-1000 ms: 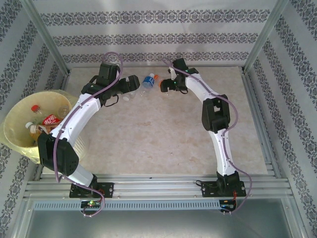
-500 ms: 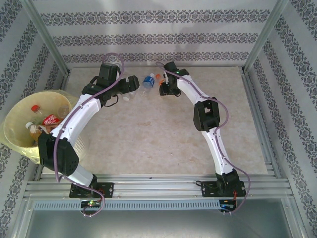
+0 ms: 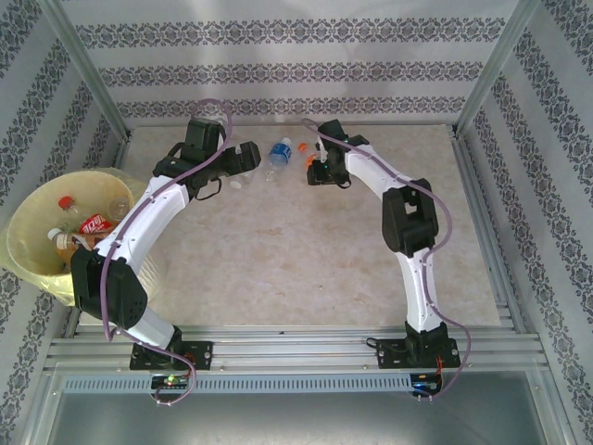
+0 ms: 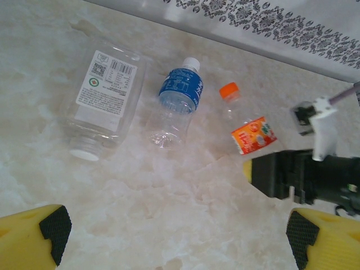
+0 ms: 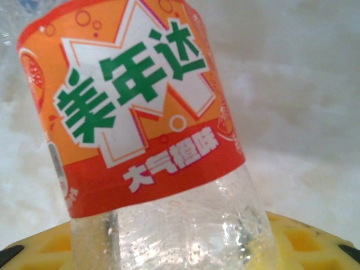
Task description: Put the plastic bottles in the bin
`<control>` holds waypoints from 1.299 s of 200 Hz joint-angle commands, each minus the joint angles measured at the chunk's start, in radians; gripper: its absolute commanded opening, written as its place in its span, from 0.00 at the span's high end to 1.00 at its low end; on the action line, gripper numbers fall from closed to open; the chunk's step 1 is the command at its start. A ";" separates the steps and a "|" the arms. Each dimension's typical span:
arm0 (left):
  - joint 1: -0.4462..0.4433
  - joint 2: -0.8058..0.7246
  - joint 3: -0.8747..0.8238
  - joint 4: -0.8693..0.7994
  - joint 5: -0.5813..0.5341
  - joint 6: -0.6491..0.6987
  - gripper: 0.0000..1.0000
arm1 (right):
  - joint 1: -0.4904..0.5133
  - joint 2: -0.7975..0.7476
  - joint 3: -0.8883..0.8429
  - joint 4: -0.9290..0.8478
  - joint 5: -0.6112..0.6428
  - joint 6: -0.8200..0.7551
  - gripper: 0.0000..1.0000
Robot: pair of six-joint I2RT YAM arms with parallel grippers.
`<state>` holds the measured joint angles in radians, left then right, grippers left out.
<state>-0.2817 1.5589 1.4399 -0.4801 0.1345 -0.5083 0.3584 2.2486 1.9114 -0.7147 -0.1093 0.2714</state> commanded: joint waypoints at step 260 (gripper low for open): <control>-0.184 0.361 0.102 0.660 0.650 -0.279 0.00 | 0.039 -0.815 -0.971 0.773 -0.310 0.205 0.65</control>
<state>-0.4553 1.9175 1.5097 0.0933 0.7521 -0.7765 0.3908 1.4261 0.9375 0.0025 -0.3775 0.4549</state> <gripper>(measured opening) 0.995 0.519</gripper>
